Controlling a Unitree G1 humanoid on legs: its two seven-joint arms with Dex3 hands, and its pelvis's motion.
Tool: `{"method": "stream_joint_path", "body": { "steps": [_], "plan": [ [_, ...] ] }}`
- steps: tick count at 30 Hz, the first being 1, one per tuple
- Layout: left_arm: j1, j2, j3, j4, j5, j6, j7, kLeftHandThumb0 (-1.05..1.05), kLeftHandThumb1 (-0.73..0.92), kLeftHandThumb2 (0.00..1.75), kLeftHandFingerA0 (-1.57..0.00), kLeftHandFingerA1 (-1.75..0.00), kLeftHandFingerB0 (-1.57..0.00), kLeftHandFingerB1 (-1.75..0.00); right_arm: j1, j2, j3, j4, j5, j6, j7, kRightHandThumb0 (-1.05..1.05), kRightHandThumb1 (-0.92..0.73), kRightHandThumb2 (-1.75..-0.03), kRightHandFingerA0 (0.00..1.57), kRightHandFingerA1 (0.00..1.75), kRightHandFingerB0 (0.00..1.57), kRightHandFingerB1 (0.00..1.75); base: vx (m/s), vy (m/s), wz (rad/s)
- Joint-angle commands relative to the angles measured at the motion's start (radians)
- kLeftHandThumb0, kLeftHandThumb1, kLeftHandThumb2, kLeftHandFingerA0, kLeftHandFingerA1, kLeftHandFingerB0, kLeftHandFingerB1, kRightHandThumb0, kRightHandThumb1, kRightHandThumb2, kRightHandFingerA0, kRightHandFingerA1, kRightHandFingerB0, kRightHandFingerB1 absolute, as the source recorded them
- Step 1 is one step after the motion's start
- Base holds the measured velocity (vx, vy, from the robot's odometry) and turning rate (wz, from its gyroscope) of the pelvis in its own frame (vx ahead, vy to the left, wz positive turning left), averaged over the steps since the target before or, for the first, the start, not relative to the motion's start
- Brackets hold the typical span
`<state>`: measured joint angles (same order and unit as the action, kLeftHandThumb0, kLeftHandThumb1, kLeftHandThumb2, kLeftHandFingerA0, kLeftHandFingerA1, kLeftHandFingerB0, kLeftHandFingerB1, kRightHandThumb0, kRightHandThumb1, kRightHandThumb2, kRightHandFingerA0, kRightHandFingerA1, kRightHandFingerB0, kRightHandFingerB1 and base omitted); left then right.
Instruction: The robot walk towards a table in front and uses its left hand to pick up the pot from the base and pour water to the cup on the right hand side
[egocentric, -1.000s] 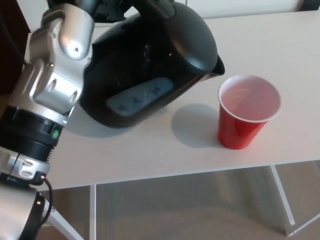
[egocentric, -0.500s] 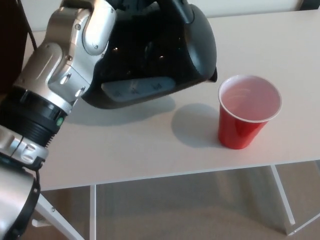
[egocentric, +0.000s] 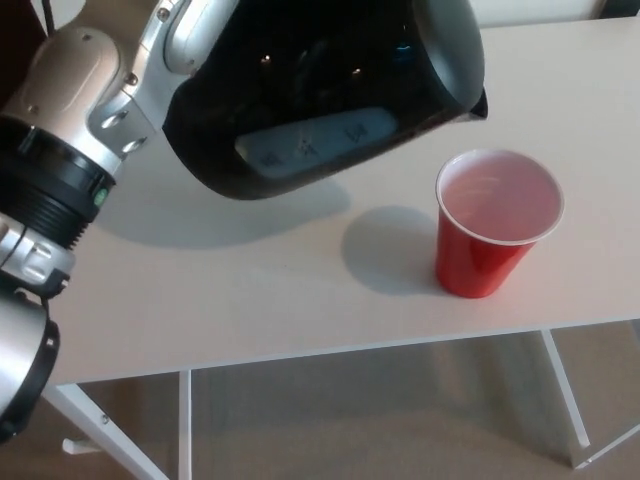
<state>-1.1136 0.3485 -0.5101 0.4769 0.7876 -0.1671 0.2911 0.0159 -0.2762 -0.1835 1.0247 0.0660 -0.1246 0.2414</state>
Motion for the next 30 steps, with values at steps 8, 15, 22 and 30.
{"method": "stream_joint_path", "body": {
  "steps": [8,15,22,30],
  "plan": [
    [-0.101,0.014,0.021,0.028,0.095,-0.111,0.142,-0.33,0.56,0.57,-1.06,-1.53,-0.84,-0.54,0.003,-0.026,0.003,0.001,-0.004,-0.005,0.012,-0.35,-0.55,-0.56,0.73,0.55,0.53,0.46,0.00,0.000,0.00],
    [-0.086,-0.002,0.014,-0.005,0.098,-0.175,0.143,-0.46,0.46,0.71,-0.98,-1.42,-0.79,-0.58,-0.001,-0.027,0.004,0.008,-0.002,0.002,0.015,-0.34,-0.56,-0.56,0.70,0.54,0.52,0.46,0.00,0.000,0.00],
    [-0.061,-0.023,-0.013,-0.029,0.141,-0.228,0.207,-0.37,0.61,0.65,-0.98,-1.65,-0.88,-0.63,0.001,-0.031,0.019,0.002,-0.020,-0.001,0.010,-0.35,-0.56,-0.56,0.69,0.51,0.54,0.45,0.00,0.000,0.00],
    [-0.020,-0.035,-0.037,-0.139,0.171,-0.245,0.153,-0.36,0.57,0.57,-1.03,-1.54,-0.91,-0.52,-0.002,-0.034,0.024,-0.005,-0.025,0.007,0.004,-0.35,-0.56,-0.56,0.68,0.52,0.53,0.45,0.00,0.000,0.00]
  ]
}}
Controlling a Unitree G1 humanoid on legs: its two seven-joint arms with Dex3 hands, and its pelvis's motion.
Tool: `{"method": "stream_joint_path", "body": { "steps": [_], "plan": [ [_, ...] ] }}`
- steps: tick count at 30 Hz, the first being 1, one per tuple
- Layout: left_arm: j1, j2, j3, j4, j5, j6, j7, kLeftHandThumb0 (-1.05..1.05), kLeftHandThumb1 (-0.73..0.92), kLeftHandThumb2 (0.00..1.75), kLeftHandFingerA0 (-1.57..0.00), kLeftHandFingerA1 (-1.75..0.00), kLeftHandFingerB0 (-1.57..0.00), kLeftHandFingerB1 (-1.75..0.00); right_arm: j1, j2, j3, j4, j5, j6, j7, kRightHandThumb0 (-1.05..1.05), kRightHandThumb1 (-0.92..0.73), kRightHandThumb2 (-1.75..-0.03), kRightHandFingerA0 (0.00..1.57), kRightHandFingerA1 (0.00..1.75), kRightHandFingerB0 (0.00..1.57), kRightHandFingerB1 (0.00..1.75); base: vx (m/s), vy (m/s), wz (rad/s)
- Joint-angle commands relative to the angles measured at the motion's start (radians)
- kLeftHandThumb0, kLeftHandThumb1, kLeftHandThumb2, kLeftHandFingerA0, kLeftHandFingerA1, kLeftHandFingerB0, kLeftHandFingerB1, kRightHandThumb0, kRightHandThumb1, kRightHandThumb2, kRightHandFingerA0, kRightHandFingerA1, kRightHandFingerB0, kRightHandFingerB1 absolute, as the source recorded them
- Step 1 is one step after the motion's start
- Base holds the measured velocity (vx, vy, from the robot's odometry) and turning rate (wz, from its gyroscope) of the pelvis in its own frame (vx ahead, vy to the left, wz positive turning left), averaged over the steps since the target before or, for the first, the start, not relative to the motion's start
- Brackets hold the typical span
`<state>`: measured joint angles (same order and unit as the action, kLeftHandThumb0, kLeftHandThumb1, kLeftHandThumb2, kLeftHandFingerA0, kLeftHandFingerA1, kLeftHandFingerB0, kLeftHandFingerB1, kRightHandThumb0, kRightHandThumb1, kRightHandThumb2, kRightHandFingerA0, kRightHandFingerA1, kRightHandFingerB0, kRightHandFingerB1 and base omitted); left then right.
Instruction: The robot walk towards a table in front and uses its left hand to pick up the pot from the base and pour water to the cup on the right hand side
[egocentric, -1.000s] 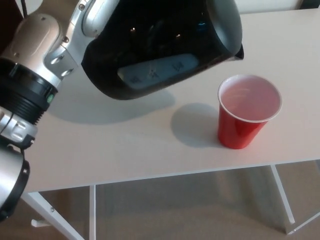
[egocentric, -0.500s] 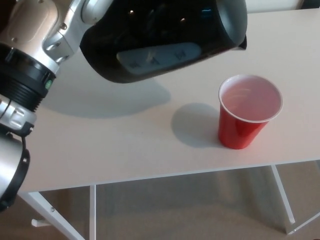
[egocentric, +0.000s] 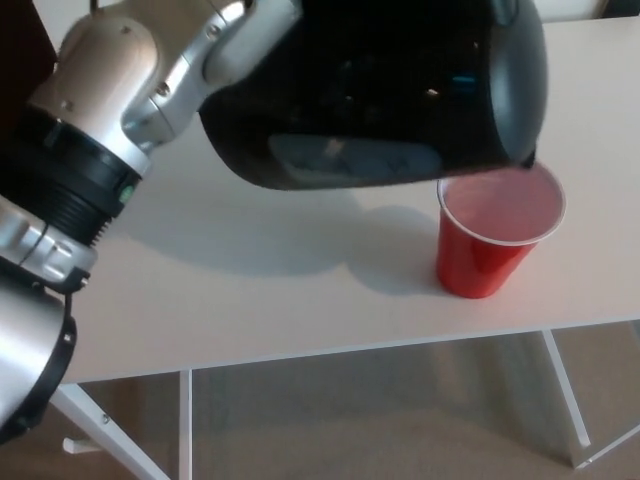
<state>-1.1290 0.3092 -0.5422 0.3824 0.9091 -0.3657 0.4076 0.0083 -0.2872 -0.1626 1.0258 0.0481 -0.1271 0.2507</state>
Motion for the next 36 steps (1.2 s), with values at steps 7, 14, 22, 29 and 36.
{"method": "stream_joint_path", "body": {
  "steps": [7,14,22,29,36],
  "plan": [
    [-0.004,-0.009,-0.050,-0.047,0.125,-0.065,0.080,-0.36,0.59,0.59,-1.06,-1.57,-0.93,-0.62,0.007,-0.027,0.011,-0.022,-0.015,0.006,-0.002,-0.36,-0.57,-0.57,0.70,0.54,0.53,0.46,0.00,0.000,0.00],
    [-0.001,-0.006,-0.065,-0.056,0.161,-0.066,0.084,-0.43,0.51,0.66,-1.10,-1.60,-0.93,-0.62,-0.005,-0.028,0.011,-0.012,-0.012,0.009,-0.003,-0.34,-0.55,-0.56,0.74,0.56,0.55,0.46,0.00,0.000,0.00],
    [-0.040,0.024,-0.052,-0.002,0.162,-0.109,0.106,-0.36,0.55,0.60,-0.99,-1.63,-0.90,-0.55,-0.011,-0.029,0.013,-0.010,-0.014,0.010,-0.007,-0.35,-0.54,-0.56,0.75,0.54,0.55,0.46,0.00,0.000,0.00],
    [-0.091,0.050,-0.053,0.041,0.184,-0.147,0.121,-0.37,0.52,0.59,-0.96,-1.62,-0.92,-0.55,-0.015,-0.030,0.016,-0.014,-0.015,0.020,-0.013,-0.34,-0.54,-0.56,0.76,0.55,0.56,0.46,0.00,0.000,0.00],
    [-0.164,0.072,-0.096,0.109,0.280,-0.142,0.215,-0.39,0.54,0.60,-1.00,-1.62,-0.91,-0.56,-0.014,-0.034,0.029,-0.028,-0.023,0.029,-0.021,-0.34,-0.54,-0.56,0.75,0.53,0.56,0.46,0.00,0.000,0.00]
  ]
}}
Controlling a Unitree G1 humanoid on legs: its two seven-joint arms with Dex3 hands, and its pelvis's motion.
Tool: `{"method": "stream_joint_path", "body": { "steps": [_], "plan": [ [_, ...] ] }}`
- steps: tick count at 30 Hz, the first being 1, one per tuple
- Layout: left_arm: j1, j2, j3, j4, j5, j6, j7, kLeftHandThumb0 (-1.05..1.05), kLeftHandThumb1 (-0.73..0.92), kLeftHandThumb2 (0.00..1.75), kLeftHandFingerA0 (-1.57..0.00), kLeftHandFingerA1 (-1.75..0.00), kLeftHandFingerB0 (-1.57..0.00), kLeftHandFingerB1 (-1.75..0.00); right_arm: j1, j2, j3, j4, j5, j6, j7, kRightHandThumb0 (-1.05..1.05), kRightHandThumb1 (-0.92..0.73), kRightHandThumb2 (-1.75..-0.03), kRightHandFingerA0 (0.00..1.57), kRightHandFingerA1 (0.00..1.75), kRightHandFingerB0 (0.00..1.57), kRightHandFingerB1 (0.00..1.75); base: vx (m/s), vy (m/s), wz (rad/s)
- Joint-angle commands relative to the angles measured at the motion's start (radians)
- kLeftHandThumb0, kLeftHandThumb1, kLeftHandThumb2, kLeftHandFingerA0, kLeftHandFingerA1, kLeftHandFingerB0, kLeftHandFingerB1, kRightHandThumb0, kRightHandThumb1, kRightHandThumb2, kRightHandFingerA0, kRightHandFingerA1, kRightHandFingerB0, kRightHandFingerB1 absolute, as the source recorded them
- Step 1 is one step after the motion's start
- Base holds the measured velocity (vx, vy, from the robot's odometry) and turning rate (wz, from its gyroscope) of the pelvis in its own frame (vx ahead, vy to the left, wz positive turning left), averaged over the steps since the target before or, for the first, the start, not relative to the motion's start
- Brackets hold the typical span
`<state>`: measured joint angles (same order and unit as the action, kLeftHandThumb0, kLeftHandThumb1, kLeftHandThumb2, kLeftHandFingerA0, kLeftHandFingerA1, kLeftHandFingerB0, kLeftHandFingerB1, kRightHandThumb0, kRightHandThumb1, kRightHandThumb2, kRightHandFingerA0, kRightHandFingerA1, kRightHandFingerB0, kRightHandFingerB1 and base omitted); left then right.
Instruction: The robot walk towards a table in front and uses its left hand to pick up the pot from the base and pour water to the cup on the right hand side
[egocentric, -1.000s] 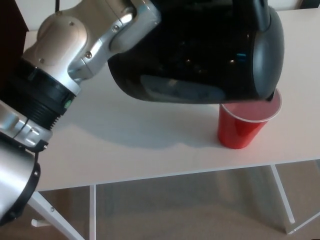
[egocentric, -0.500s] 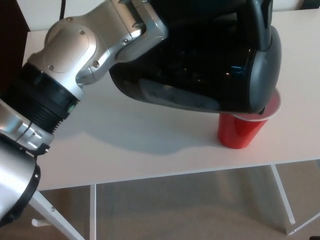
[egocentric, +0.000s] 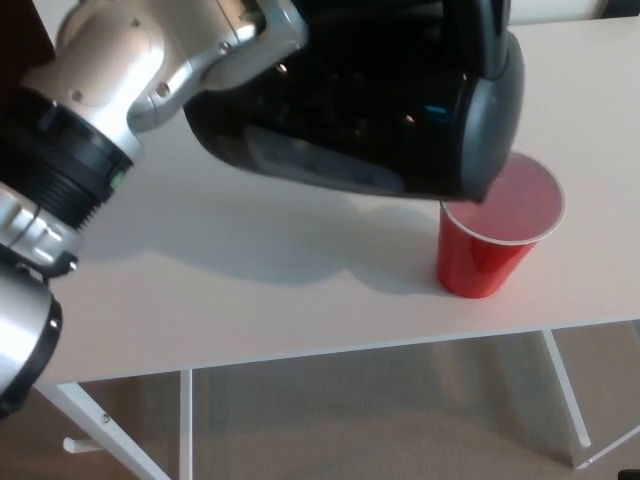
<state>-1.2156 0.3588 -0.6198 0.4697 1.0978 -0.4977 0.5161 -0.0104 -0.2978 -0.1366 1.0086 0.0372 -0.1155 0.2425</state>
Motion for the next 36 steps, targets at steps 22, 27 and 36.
{"method": "stream_joint_path", "body": {
  "steps": [22,27,36],
  "plan": [
    [-0.094,0.026,-0.070,0.024,0.107,-0.061,0.060,-0.41,0.57,0.58,-1.04,-1.46,-0.92,-0.53,-0.014,-0.035,0.023,0.003,-0.025,0.015,-0.009,-0.37,-0.55,-0.56,0.74,0.52,0.57,0.46,0.00,0.000,0.00],
    [-0.091,0.022,-0.084,0.032,0.130,-0.048,0.090,-0.42,0.60,0.62,-1.01,-1.72,-0.88,-0.78,-0.014,-0.032,0.016,-0.005,-0.017,0.020,-0.010,-0.35,-0.53,-0.56,0.75,0.53,0.57,0.46,0.00,0.000,0.00],
    [-0.066,0.025,-0.056,0.029,0.104,-0.042,0.089,-0.39,0.57,0.61,-1.00,-1.59,-0.92,-0.56,-0.017,-0.027,0.011,0.000,-0.017,0.030,-0.017,-0.35,-0.53,-0.56,0.75,0.52,0.57,0.45,0.00,0.000,0.00]
  ]
}}
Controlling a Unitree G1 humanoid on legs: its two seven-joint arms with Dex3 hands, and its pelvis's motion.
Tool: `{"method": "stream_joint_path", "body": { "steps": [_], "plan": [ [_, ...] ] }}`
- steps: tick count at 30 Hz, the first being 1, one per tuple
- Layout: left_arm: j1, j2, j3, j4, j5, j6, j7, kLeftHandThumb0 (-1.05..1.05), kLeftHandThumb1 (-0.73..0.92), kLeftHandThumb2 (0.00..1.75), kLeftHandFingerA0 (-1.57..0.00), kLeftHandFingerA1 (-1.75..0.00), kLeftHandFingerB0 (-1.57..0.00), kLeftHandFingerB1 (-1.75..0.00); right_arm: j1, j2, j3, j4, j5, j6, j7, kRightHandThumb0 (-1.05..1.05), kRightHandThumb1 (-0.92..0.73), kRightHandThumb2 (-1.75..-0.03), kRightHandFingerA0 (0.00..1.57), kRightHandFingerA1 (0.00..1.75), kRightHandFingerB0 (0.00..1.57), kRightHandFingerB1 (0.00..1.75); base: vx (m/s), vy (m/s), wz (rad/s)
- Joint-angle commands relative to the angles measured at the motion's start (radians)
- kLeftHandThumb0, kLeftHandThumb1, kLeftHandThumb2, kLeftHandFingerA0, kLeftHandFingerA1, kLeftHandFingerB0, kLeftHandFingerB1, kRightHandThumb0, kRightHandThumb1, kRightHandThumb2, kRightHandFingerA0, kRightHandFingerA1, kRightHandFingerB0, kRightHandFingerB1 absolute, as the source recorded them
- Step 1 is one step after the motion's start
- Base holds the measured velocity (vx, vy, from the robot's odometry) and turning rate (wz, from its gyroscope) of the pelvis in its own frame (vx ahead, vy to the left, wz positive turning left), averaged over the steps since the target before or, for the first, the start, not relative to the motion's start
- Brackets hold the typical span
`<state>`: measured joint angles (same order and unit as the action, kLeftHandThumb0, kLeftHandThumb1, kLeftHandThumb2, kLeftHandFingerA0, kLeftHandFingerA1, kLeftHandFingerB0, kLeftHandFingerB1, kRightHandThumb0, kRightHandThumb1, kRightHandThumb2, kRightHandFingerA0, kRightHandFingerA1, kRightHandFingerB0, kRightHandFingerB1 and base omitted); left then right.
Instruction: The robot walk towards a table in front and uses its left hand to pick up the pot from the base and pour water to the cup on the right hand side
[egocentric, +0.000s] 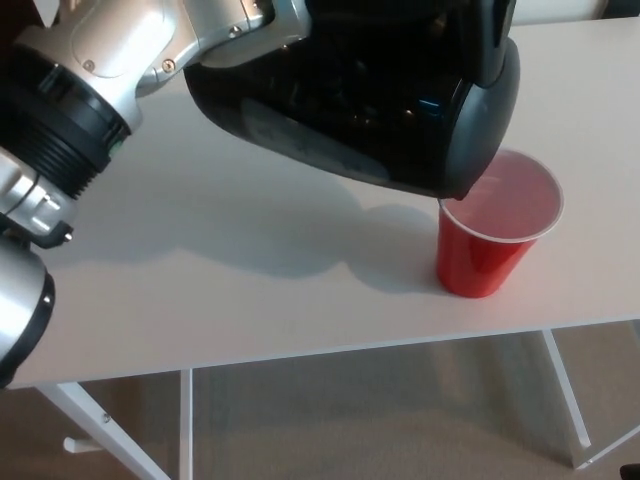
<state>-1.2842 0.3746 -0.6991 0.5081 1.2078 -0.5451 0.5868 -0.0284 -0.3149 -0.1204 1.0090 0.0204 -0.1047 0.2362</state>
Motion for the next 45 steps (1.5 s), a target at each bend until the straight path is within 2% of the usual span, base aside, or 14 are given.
{"method": "stream_joint_path", "body": {
  "steps": [1,2,4,5,6,9,11,13,14,16,17,18,25,45],
  "plan": [
    [0.042,-0.016,0.071,-0.021,-0.091,0.031,-0.039,-0.34,0.58,0.57,-0.91,-1.56,-0.88,-0.55,0.003,-0.011,-0.003,0.000,-0.002,0.014,-0.009,-0.35,-0.54,-0.56,0.73,0.52,0.55,0.45,0.00,0.000,0.00],
    [0.100,-0.053,0.142,-0.040,-0.216,0.068,-0.126,-0.34,0.58,0.57,-0.91,-1.56,-0.88,-0.55,0.005,-0.012,-0.001,0.001,-0.004,0.006,-0.006,-0.35,-0.54,-0.56,0.73,0.52,0.55,0.45,0.00,0.000,0.00],
    [0.108,-0.060,0.158,-0.045,-0.209,0.063,-0.138,-0.34,0.58,0.57,-0.91,-1.56,-0.88,-0.55,0.005,-0.012,-0.001,0.001,-0.004,0.006,-0.006,-0.35,-0.54,-0.56,0.73,0.52,0.55,0.45,0.00,0.000,0.00],
    [0.165,-0.140,0.293,-0.114,-0.418,0.256,-0.334,-0.19,0.74,0.60,-0.78,-1.71,-0.66,-1.19,0.010,-0.004,-0.008,0.003,0.005,0.004,-0.004,-0.33,-0.55,-0.56,0.73,0.53,0.56,0.46,0.00,0.000,0.00],
    [0.191,-0.177,0.353,-0.145,-0.506,0.339,-0.421,-0.19,0.74,0.60,-0.78,-1.71,-0.66,-1.19,0.011,-0.001,-0.011,0.004,0.009,0.003,-0.004,-0.33,-0.55,-0.56,0.73,0.53,0.56,0.46,0.00,0.000,0.00],
    [0.201,-0.191,0.376,-0.158,-0.492,0.340,-0.444,-0.19,0.74,0.60,-0.78,-1.71,-0.66,-1.19,0.011,-0.001,-0.012,0.005,0.009,0.003,-0.004,-0.33,-0.55,-0.56,0.73,0.53,0.56,0.46,0.00,0.000,0.00],
    [0.200,-0.292,0.593,-0.140,-0.717,0.604,-0.499,-0.15,0.80,0.66,-0.92,-1.55,-0.73,-1.15,0.022,0.001,-0.015,0.006,0.014,-0.008,0.006,-0.35,-0.55,-0.56,0.73,0.54,0.55,0.47,0.00,0.000,0.00],
    [0.202,-0.311,0.628,-0.143,-0.732,0.636,-0.515,-0.15,0.80,0.66,-0.92,-1.55,-0.73,-1.15,0.023,0.002,-0.015,0.006,0.015,-0.009,0.007,-0.35,-0.55,-0.56,0.73,0.54,0.55,0.47,0.00,0.000,0.00],
    [0.202,-0.320,0.706,-0.126,-0.818,0.689,-0.526,-0.14,0.84,0.68,-1.09,-1.42,-0.77,-1.10,0.024,0.001,-0.010,0.006,0.008,-0.007,0.001,-0.34,-0.55,-0.56,0.77,0.53,0.55,0.44,0.00,0.000,0.00],
    [0.198,-0.331,0.852,-0.090,-0.987,0.784,-0.535,-0.10,0.80,0.76,-0.87,-1.65,-0.68,-1.21,0.024,0.002,-0.005,0.006,0.001,-0.001,-0.007,-0.33,-0.55,-0.56,0.75,0.53,0.54,0.44,0.00,0.000,0.00],
    [0.193,-0.338,0.939,-0.071,-1.079,0.834,-0.539,-0.10,0.80,0.76,-0.87,-1.65,-0.68,-1.21,0.023,0.002,-0.006,0.005,0.002,0.004,-0.008,-0.33,-0.55,-0.56,0.75,0.53,0.54,0.44,0.00,0.000,0.00],
    [0.197,-0.332,0.978,-0.058,-1.109,0.849,-0.536,-0.10,0.70,0.88,-0.84,-1.70,-0.63,-1.30,0.020,0.003,-0.006,0.006,0.002,0.006,-0.009,-0.31,-0.57,-0.56,0.75,0.54,0.55,0.45,0.00,0.000,0.00],
    [0.316,-0.301,1.143,-0.024,-1.198,0.872,-0.527,-0.10,0.76,0.77,-0.80,-1.75,-0.62,-1.29,0.020,0.003,-0.009,0.020,0.005,-0.001,-0.003,-0.32,-0.58,-0.56,0.74,0.54,0.54,0.45,0.00,0.000,0.00],
    [0.665,-0.400,1.189,-0.021,-1.120,0.757,-0.612,-0.10,0.72,0.81,-0.79,-1.75,-0.63,-1.28,0.010,0.004,0.003,0.045,-0.008,0.006,-0.003,-0.33,-0.54,-0.55,0.73,0.56,0.53,0.46,0.00,0.000,0.00]
  ]
}}
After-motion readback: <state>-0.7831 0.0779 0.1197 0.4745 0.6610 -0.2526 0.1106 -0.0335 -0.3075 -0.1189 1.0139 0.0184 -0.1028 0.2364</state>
